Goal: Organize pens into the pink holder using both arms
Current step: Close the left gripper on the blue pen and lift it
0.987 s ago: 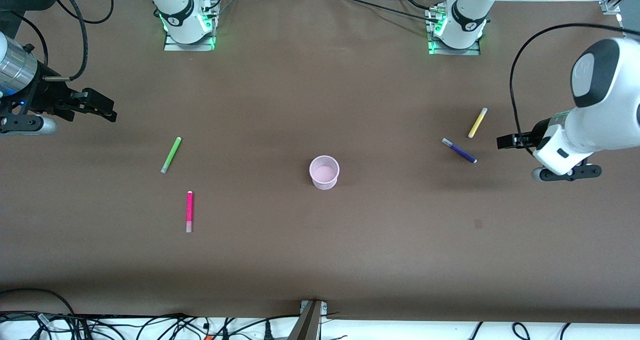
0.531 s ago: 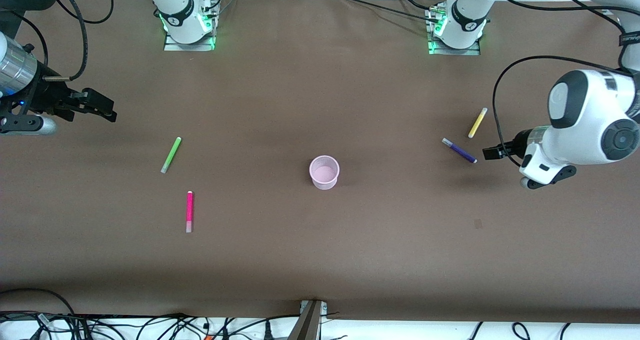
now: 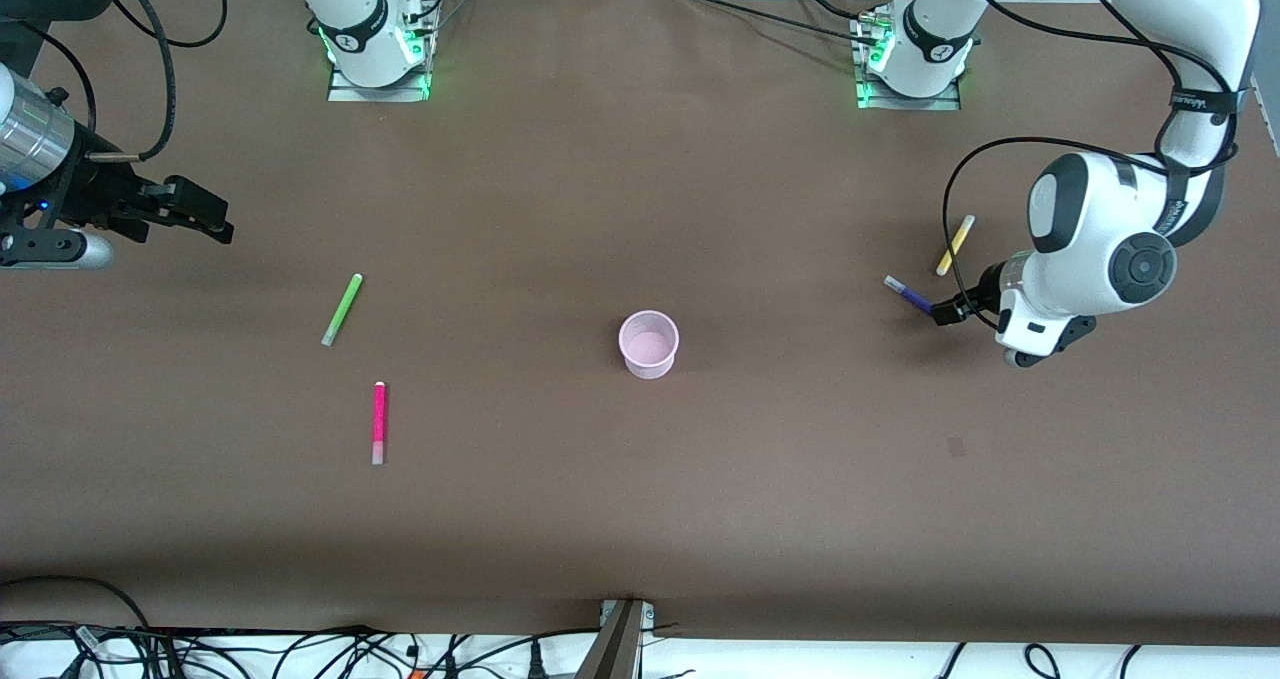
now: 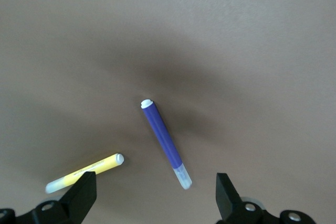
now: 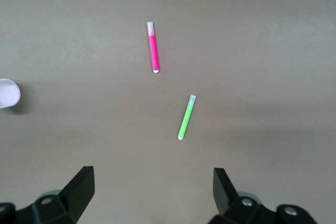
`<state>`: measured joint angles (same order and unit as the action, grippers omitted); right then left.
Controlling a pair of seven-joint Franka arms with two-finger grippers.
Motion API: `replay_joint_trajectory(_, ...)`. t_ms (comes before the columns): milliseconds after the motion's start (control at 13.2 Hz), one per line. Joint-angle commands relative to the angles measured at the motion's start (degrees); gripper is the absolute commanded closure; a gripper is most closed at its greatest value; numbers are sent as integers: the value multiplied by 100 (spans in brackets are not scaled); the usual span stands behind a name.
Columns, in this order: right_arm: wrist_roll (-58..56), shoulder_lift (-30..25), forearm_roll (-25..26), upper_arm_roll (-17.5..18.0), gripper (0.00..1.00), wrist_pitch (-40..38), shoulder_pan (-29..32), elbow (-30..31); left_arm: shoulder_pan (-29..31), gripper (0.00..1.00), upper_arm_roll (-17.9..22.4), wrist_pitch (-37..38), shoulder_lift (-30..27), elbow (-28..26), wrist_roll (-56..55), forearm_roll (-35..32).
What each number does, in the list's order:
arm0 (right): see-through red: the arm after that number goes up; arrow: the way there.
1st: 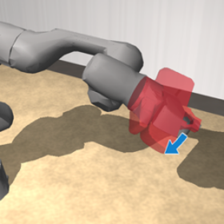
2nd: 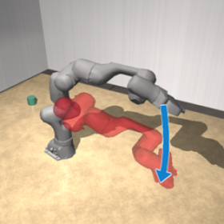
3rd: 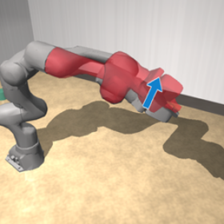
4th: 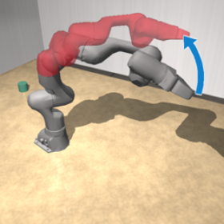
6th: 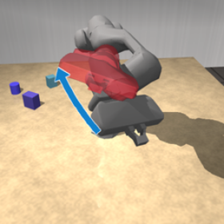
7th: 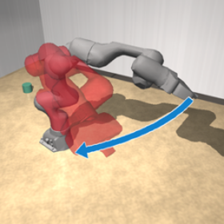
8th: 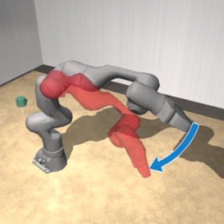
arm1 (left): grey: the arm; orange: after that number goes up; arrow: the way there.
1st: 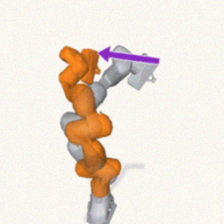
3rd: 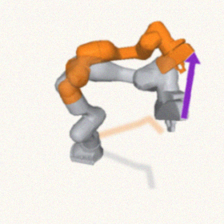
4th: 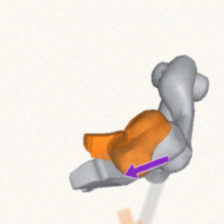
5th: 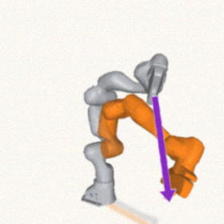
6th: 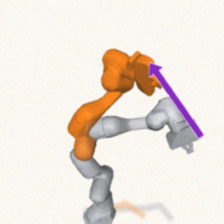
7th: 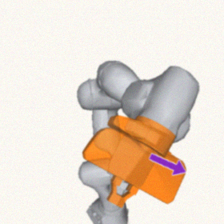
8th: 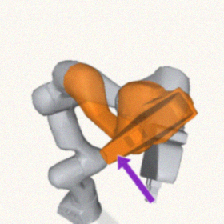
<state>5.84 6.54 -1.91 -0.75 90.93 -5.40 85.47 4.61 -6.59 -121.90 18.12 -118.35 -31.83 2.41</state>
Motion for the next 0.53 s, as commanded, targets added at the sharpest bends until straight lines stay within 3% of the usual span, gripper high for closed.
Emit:
replay_joint_trajectory(0, -40, -30, 59, 5, 0, -6, -5, -39, -4, 0, -1, -552, -274, -530, -340, 75)
replay_joint_trajectory(228, -40, -30, 59, 5, 0, -5, -5, -31, -82, 0, -1, -1378, -99, -873, -614, 66)
replay_joint_trajectory(455, -40, -30, 59, 5, 0, -5, -13, -39, -126, 1, -1, -1784, 174, -874, -623, 40)
